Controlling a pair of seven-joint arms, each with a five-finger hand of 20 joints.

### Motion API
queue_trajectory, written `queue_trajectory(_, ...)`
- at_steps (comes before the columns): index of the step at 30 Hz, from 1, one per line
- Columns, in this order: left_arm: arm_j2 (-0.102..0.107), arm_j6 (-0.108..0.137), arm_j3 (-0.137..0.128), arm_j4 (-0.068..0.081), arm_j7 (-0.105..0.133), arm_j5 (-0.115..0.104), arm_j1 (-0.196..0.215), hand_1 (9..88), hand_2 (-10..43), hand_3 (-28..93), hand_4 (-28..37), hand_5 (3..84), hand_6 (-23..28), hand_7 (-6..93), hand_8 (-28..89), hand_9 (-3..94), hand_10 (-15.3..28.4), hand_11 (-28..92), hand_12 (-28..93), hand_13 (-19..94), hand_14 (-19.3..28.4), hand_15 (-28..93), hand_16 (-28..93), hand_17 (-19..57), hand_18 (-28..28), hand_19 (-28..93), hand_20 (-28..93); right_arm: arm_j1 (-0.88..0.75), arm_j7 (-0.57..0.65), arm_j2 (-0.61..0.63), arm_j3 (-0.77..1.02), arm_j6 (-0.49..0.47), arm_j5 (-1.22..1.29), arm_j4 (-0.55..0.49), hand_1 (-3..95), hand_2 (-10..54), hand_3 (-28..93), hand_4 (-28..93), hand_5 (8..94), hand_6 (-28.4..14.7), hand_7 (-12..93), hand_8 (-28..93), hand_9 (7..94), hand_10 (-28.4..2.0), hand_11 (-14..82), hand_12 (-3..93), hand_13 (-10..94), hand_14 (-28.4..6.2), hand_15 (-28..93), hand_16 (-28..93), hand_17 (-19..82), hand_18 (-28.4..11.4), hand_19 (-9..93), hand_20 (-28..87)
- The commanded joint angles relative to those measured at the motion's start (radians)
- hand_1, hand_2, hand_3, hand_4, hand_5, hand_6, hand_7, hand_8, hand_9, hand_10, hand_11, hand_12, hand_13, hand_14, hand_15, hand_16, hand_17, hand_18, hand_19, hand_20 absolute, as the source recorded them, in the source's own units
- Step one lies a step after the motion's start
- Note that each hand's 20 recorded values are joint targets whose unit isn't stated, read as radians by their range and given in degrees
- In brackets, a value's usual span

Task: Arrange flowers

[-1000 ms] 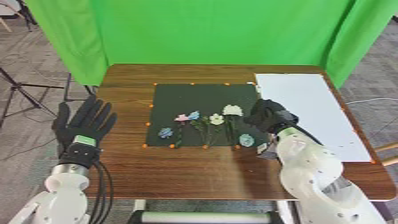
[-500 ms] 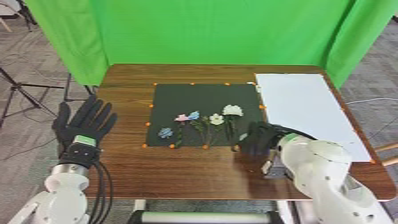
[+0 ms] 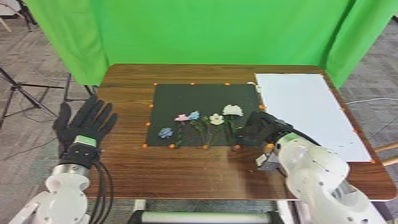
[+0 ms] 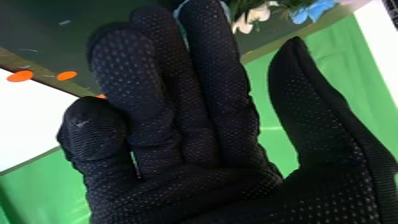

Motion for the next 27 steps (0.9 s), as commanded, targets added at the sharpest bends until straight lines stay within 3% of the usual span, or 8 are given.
queue_trajectory(1, 0.004, -0.009, -0.001, -0.007, 0.007, -0.009, 0.008, 25.4, 14.7, 73, -28.3, 39.4, 6.3, 19.8, -12, 33.4, 13.1, 25, 9, 25, 14.1, 42, -10, -6.2, 14.3, 39, 11, -0.007, 0.019, -0.002, 0.012, -0.03, 0.009, -0.003, 27.2, 8.8, 71, -19, 82.6, -2.7, 25, -8, 76.3, -16.6, 12.5, 16.0, 75, -11.8, 54, 28, 47, -20.6, 93, 44)
queue_trajectory(5, -0.001, -0.009, 0.001, -0.004, 0.001, -0.007, 0.002, 25.4, 14.6, 73, -28.3, 39.3, 6.3, 19.7, -12, 33.3, 13.2, 25, 9, 25, 14.1, 42, -10, -6.2, 14.3, 39, 11, -0.003, 0.02, -0.007, 0.016, -0.064, 0.008, -0.005, 27.3, 8.7, 71, -19, 82.9, -2.9, 28, -8, 76.5, -16.7, 12.7, 16.0, 75, -11.8, 54, 28, 47, -20.6, 93, 44)
queue_trajectory(10, 0.004, -0.016, 0.003, -0.004, 0.014, -0.01, 0.003, 25.4, 14.5, 73, -28.3, 39.3, 6.4, 19.8, -12, 33.4, 13.2, 25, 9, 25, 14.1, 41, -10, -6.2, 14.3, 39, 11, -0.005, 0.034, 0.004, 0.019, -0.026, -0.023, -0.018, 26.5, 8.0, 71, -19, 79.2, -3.7, 45, -6, 76.3, -16.7, 13.0, 16.2, 75, -11.8, 54, 27, 47, -20.6, 93, 43)
queue_trajectory(16, 0.007, -0.017, 0.0, -0.001, 0.023, -0.014, 0.001, 24.8, 14.3, 73, -28.3, 39.2, 6.4, 19.5, -12, 33.2, 13.2, 25, 9, 24, 14.1, 41, -10, -6.0, 14.1, 39, 10, -0.055, 0.047, 0.043, 0.032, 0.313, -0.108, -0.03, 24.2, 4.4, 72, -19, 75.2, -4.7, 55, -8, 76.3, -16.9, 14.1, 16.9, 75, -11.5, 54, 26, 47, -20.2, 93, 42)
queue_trajectory(20, -0.004, -0.022, -0.017, 0.0, 0.02, -0.003, 0.008, 24.6, 14.3, 73, -28.3, 39.0, 6.3, 19.5, -12, 33.1, 13.2, 25, 9, 24, 14.1, 41, -10, -5.9, 14.0, 38, 10, -0.081, -0.02, 0.058, 0.042, 0.585, -0.082, 0.005, 22.5, 3.7, 73, -19, 73.8, -4.8, 53, -10, 76.1, -17.2, 15.3, 17.5, 75, -11.7, 54, 26, 47, -20.0, 93, 41)
queue_trajectory(22, -0.007, -0.029, -0.021, 0.001, 0.026, -0.001, 0.008, 24.1, 14.3, 73, -28.3, 38.9, 6.3, 19.3, -12, 32.9, 13.2, 24, 8, 24, 13.8, 40, -11, -5.8, 14.0, 38, 10, -0.096, -0.072, 0.032, 0.116, 0.49, 0.046, -0.009, 21.9, 5.1, 73, -19, 71.0, -4.3, 43, -11, 72.6, -17.5, 14.9, 17.2, 71, -12.8, 51, 25, 44, -19.7, 91, 35)
queue_trajectory(25, -0.001, -0.042, -0.023, 0.002, 0.045, 0.008, 0.014, 23.1, 14.6, 72, -28.3, 38.8, 6.1, 17.8, -12, 33.2, 12.6, 22, 7, 24, 12.5, 35, -11, -5.3, 13.6, 37, 10, -0.115, -0.208, -0.028, 0.268, 0.274, 0.298, -0.002, 20.5, 8.2, 77, -22, 49.5, -7.7, 20, -10, 52.4, -18.7, 11.4, 15.0, 48, -16.7, 41, 16, 29, -19.0, 72, 25)
queue_trajectory(27, 0.002, -0.051, -0.026, 0.005, 0.051, 0.043, 0.019, 22.8, 14.8, 72, -28.3, 39.5, 5.1, 16.0, -12, 34.1, 12.1, 20, 6, 24, 10.9, 31, -11, -5.2, 13.3, 36, 10, -0.13, -0.297, -0.04, 0.316, 0.275, 0.443, 0.014, 17.9, 9.3, 78, -24, 35.5, -7.7, 14, -10, 39.5, -18.1, 8.9, 13.5, 34, -18.1, 34, 12, 20, -19.3, 60, 21)
